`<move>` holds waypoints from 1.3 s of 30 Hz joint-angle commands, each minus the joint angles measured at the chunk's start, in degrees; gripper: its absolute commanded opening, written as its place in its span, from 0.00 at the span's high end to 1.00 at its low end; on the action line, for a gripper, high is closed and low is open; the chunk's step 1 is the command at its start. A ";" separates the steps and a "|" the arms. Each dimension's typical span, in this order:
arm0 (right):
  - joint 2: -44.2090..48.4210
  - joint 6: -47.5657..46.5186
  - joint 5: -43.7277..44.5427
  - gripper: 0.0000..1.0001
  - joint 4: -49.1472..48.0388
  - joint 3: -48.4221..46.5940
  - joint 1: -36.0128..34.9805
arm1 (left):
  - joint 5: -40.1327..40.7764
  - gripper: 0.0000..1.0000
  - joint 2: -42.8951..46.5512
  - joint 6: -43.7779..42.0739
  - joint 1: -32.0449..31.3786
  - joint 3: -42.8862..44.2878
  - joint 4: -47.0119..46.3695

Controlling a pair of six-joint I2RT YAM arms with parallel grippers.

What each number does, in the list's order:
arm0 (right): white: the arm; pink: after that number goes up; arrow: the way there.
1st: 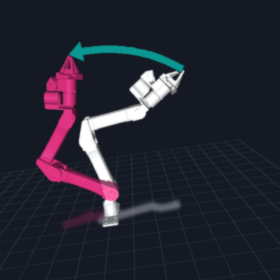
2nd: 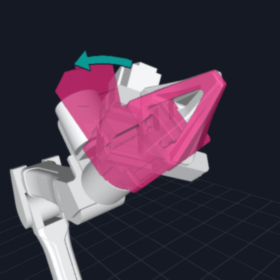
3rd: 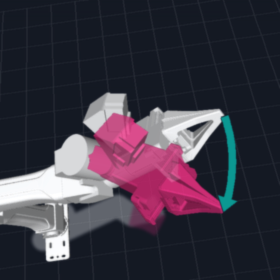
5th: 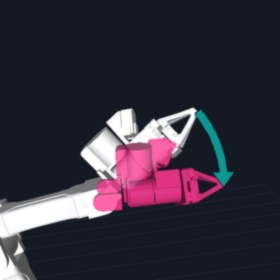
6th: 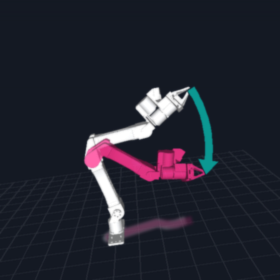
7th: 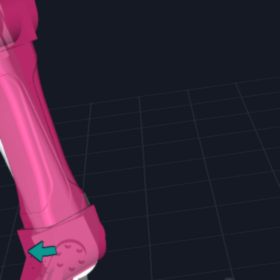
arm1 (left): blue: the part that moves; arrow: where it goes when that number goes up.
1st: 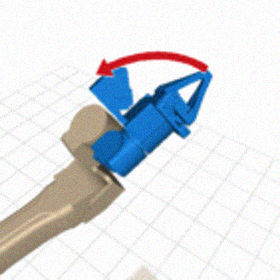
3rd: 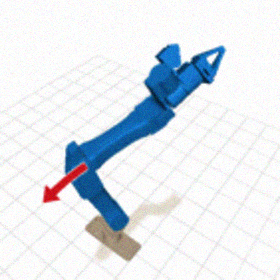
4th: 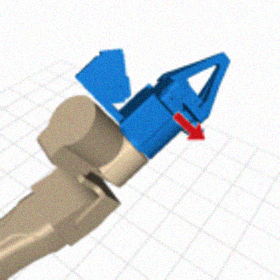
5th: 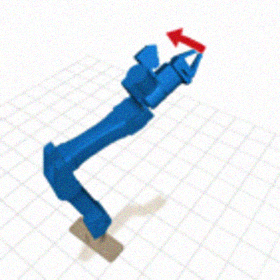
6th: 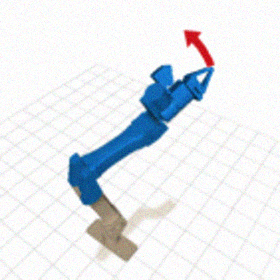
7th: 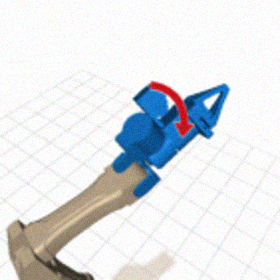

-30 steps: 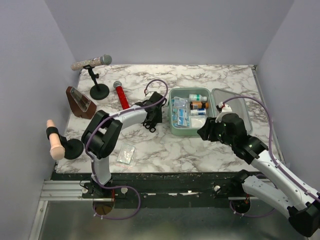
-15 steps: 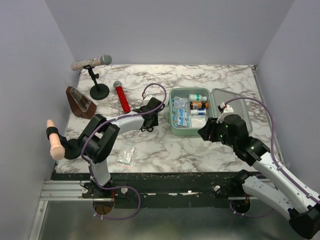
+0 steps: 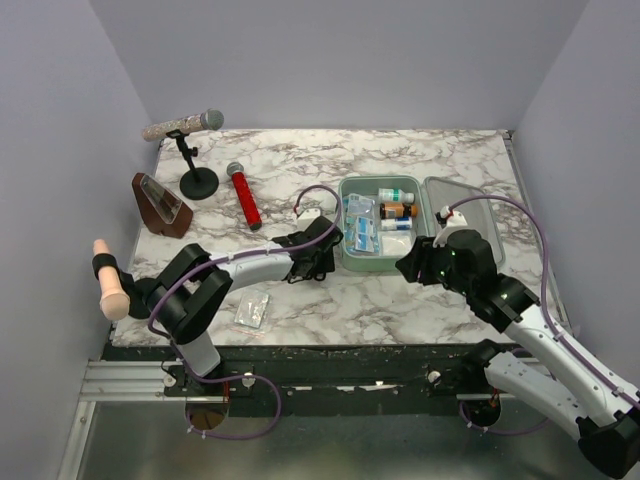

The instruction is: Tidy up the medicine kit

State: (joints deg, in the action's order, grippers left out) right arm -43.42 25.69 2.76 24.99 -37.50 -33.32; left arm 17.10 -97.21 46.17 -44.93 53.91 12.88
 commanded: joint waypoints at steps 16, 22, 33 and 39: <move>2.99 0.50 0.31 0.43 1.81 1.02 -0.25 | 3.64 0.29 0.62 -1.79 1.86 3.13 11.29; 2.20 0.59 0.31 0.43 1.64 1.02 -0.25 | 3.81 0.28 1.49 -3.37 1.86 5.59 11.28; 1.84 0.50 0.57 0.43 1.72 0.58 -0.25 | 4.17 0.29 -2.98 -5.65 2.56 9.02 13.48; 2.02 0.41 0.75 0.43 1.99 0.58 -0.25 | 3.73 0.35 -5.53 -6.44 3.00 9.28 12.69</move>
State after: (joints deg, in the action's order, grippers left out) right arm -41.71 25.96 2.87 25.82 -37.30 -33.32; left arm 20.36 -100.88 41.06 -42.41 62.57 24.86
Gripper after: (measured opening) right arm 0.567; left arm 0.670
